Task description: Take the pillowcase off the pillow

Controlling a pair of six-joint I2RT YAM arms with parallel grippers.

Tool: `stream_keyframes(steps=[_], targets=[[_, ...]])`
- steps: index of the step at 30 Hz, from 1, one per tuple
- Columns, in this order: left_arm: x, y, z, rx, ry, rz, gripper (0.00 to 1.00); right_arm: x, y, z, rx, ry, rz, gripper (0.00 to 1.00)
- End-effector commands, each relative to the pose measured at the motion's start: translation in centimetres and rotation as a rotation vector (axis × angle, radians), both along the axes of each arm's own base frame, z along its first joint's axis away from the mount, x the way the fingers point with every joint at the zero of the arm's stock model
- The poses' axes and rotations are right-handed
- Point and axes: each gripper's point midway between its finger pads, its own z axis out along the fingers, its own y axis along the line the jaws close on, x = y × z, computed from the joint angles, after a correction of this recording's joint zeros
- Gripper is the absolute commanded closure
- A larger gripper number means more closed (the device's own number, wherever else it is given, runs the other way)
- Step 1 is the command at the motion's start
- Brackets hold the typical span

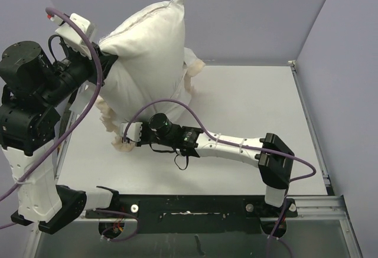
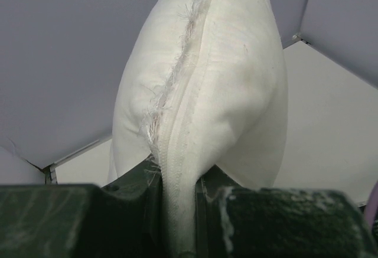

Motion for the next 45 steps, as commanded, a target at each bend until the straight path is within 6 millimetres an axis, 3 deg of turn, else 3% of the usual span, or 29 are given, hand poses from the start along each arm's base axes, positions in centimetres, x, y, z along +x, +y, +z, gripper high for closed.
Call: stream_keyframes(steps=[1,6,8,10,12,15,18,21,23,27,32,37,45], targets=[[-5.6,2.1,14.5,-0.159,-0.517,0.020,1.00,-3.3,-2.7,-12.6,-0.219,0.304,-0.013,0.93],[-6.9,2.5,16.2,-0.172,-0.584,0.023,1.00,-4.8,-3.6,-18.1,-0.247,0.468,-0.056,0.87],[-7.3,2.7,16.5,-0.176,-0.600,0.026,1.00,-4.9,-3.6,-18.4,-0.196,0.556,-0.088,0.79],[-7.5,2.8,16.6,-0.174,-0.605,0.027,1.00,-4.2,-3.4,-16.9,-0.117,0.602,-0.108,0.65],[-7.5,2.7,16.3,-0.163,-0.598,0.024,1.00,-3.0,-3.5,-13.5,-0.007,0.618,-0.120,0.52],[-7.2,2.5,15.3,-0.143,-0.573,0.015,1.00,-1.0,-4.2,-5.9,0.168,0.617,-0.094,0.37],[-7.2,2.2,14.3,-0.130,-0.552,0.002,1.00,1.3,-6.7,2.7,0.358,0.625,-0.083,0.30],[-7.7,2.0,13.7,-0.120,-0.542,-0.020,1.00,3.4,-10.6,9.7,0.535,0.660,-0.083,0.23],[-8.0,1.7,13.3,-0.115,-0.528,-0.038,1.00,4.3,-13.1,12.7,0.594,0.648,-0.111,0.21],[-8.0,1.0,11.8,-0.099,-0.482,-0.080,1.00,6.7,-17.2,15.6,0.686,0.696,-0.177,0.20],[-7.7,-0.8,8.8,-0.074,-0.369,-0.178,1.00,11.1,-20.3,17.1,0.787,0.735,-0.318,0.21],[-7.6,-1.4,7.5,-0.063,-0.321,-0.216,1.00,12.7,-18.9,17.2,0.796,0.805,-0.349,0.22],[-7.6,-1.5,7.2,-0.050,-0.321,-0.226,1.00,11.6,-15.1,9.9,0.660,0.891,-0.457,0.25]])
